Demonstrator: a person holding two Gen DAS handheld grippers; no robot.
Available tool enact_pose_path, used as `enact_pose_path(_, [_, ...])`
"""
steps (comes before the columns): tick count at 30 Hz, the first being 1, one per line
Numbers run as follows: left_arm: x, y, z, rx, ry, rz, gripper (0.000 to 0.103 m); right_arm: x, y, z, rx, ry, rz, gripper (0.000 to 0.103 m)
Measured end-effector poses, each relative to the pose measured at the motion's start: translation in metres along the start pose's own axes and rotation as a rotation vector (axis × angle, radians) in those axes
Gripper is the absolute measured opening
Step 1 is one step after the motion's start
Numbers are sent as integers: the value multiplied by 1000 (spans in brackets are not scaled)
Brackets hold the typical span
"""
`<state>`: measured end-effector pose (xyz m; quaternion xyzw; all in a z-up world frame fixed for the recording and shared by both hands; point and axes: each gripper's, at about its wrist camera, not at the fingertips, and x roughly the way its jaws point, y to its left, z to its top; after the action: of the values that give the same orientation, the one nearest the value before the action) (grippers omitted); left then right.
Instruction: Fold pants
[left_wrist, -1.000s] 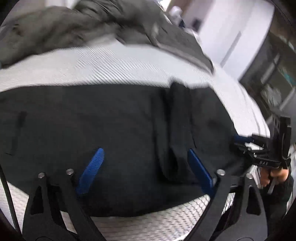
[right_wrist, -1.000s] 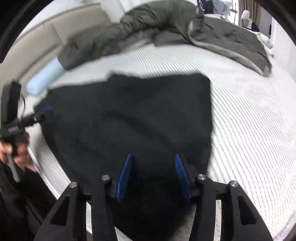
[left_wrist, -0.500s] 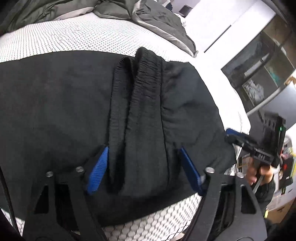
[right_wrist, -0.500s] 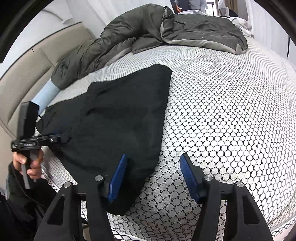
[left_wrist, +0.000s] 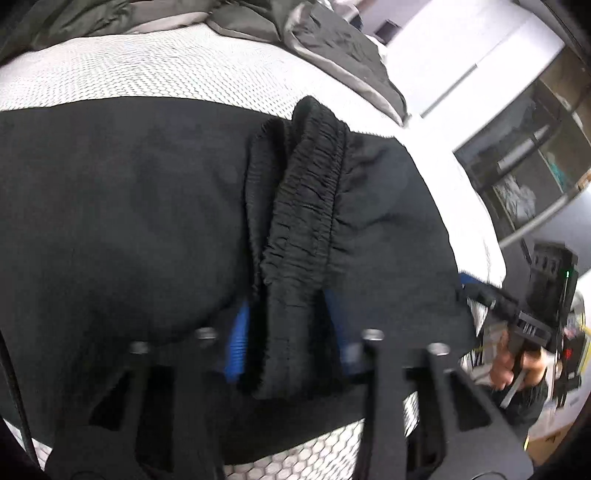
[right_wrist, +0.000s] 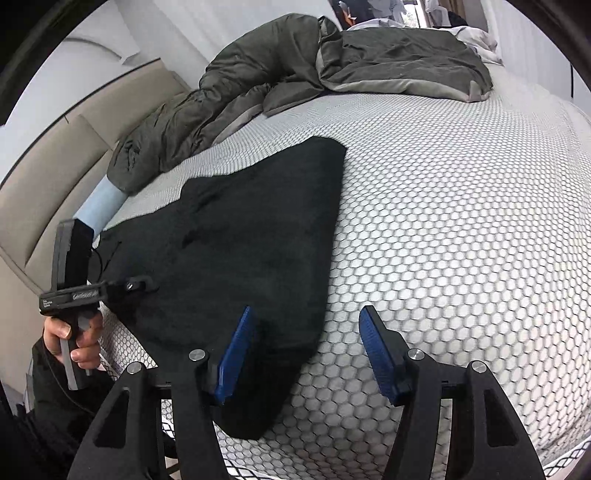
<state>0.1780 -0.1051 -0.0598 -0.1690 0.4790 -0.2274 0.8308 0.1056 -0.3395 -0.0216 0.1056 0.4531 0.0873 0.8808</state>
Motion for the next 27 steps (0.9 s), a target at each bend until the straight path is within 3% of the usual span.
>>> enact_pose_path(4, [-20,-12,-1,36,-103,59,14,16,11,-1,-37,43,-11,61])
enact_pose_path(9, [-79,-3,6,42,-230,48,7,25,25,1,-71,51,9,61])
enact_pose_path(11, [-92,6,5,50,-253,97,7,27,30,3,-77,53,36,61])
enact_pose_path(13, [-95,21,3,66,-244,228,9,31,35,4,-85,61,40,61])
enact_pose_path(14, [-84,30,3,50,-201,288,13,33,37,4,-90,68,42,61])
enact_pose_path(15, [-77,40,2,34,-147,316,23,35,40,4,-95,76,46,61])
enact_pose_path(16, [-69,47,1,13,-105,327,25,36,42,4,-99,81,44,61])
enact_pose_path(19, [-75,50,1,-15,-98,291,26,36,46,4,-98,87,52,61])
enact_pose_path(20, [-83,49,3,-18,-113,272,32,35,46,3,-89,90,63,61])
enact_pose_path(23, [-101,40,4,-8,-170,185,76,30,42,-1,-76,93,86,61])
enact_pose_path(25, [-93,34,1,21,-140,199,76,32,39,-5,-69,106,103,61])
enact_pose_path(27, [-78,33,2,52,-80,275,76,35,43,-7,-88,123,82,61])
